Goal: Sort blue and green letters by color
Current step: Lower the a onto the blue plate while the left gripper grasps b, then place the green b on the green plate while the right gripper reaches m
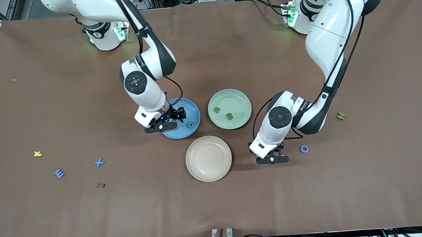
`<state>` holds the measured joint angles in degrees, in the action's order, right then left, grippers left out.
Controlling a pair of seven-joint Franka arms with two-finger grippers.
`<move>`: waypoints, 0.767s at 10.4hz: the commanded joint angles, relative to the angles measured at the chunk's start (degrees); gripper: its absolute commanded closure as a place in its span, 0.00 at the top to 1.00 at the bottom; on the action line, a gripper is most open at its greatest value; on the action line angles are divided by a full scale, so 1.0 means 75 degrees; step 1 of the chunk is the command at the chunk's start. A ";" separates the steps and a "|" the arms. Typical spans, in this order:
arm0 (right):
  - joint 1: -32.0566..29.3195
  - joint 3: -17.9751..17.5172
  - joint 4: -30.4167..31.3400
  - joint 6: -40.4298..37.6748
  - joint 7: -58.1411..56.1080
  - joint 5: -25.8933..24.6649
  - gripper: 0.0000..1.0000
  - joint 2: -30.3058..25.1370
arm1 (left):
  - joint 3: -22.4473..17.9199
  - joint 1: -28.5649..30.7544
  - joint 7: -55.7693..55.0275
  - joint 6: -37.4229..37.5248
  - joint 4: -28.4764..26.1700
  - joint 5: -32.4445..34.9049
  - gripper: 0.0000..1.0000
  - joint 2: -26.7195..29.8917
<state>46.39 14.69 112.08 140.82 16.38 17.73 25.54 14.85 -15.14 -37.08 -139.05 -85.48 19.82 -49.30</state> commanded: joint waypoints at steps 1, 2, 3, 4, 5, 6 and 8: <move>-0.1199 -0.0036 -0.0167 -0.0132 -0.1985 -0.0266 1.00 -0.0019 | 0.0035 -0.0067 -0.0048 0.0234 0.0030 0.0064 0.54 -0.0013; -0.1716 -0.0048 -0.0236 -0.0132 -0.2866 -0.0267 1.00 -0.0030 | 0.0047 -0.0067 -0.0036 0.0386 0.0030 0.0064 0.54 0.0011; -0.2231 -0.0071 -0.0295 -0.0132 -0.3780 -0.0267 1.00 -0.0007 | 0.0047 -0.0113 -0.0036 0.0504 0.0030 0.0064 0.53 0.0022; -0.2689 -0.0072 -0.0365 -0.0143 -0.4729 -0.0255 1.00 0.0028 | 0.0047 -0.0125 -0.0036 0.0609 0.0030 0.0064 0.50 0.0023; -0.3146 -0.0072 -0.0389 -0.0213 -0.5481 -0.0267 1.00 0.0074 | 0.0047 -0.0125 -0.0036 0.0680 0.0030 0.0064 0.47 0.0023; -0.3672 -0.0072 -0.0552 -0.0225 -0.6393 -0.0267 1.00 0.0237 | 0.0047 -0.0125 -0.0036 0.0762 0.0030 0.0076 0.39 0.0034; -0.4646 -0.0060 -0.1159 -0.0621 -0.7942 -0.0278 1.00 0.0600 | 0.0047 -0.0125 -0.0001 0.0798 0.0041 0.0088 0.20 0.0023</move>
<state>18.50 15.12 109.31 139.77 -33.11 16.51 26.49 15.44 -15.86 -37.09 -134.82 -85.04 19.82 -49.24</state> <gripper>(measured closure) 0.000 0.604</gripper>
